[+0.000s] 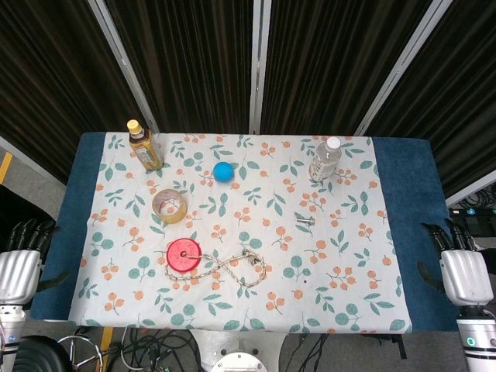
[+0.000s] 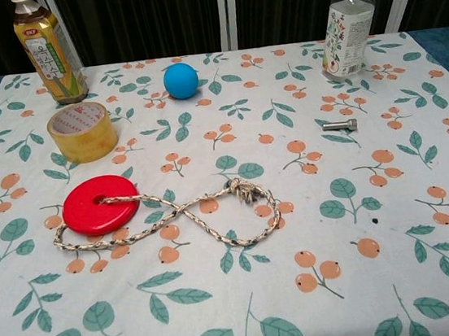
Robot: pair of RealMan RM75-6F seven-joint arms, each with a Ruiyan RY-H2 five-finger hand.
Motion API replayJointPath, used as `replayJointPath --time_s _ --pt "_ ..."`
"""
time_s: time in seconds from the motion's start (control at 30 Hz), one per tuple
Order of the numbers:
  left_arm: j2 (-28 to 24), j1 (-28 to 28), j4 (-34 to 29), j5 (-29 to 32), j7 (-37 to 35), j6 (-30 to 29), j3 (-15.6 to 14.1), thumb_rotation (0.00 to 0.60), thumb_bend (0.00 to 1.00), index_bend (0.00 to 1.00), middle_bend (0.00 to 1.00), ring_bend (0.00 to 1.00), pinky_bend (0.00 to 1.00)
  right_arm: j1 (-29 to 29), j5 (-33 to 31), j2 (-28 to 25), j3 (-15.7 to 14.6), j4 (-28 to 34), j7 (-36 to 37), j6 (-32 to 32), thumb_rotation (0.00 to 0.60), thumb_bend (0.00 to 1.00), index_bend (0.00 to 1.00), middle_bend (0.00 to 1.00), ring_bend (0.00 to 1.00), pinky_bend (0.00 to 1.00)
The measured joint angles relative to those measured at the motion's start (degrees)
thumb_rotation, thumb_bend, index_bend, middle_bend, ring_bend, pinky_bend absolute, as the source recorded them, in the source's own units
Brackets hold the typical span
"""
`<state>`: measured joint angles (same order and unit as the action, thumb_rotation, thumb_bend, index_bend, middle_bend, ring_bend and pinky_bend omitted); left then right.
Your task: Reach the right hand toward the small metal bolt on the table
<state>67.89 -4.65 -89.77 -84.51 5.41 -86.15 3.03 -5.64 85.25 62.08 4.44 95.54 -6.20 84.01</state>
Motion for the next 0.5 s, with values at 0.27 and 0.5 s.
replayJointPath --time_s 0.27,0.5 --pt "0.6 0.1 0.6 -0.4 -0.4 -0.7 0.1 0.6 0.0 0.19 0.12 0.01 0.01 0.2 0.4 -0.2 -0.3 0.4 -0.2 0.3 0.6 0.24 0.15 0.2 0.04 0.1" --pt "0.7 0.4 0.4 -1.0 -0.8 -1.5 0.0 0.6 0.0 0.19 0.12 0.01 0.01 -1.4 1.2 -1.0 -0.4 2.1 1.7 -2.4 0.6 0.24 0.15 0.22 0.05 0.1"
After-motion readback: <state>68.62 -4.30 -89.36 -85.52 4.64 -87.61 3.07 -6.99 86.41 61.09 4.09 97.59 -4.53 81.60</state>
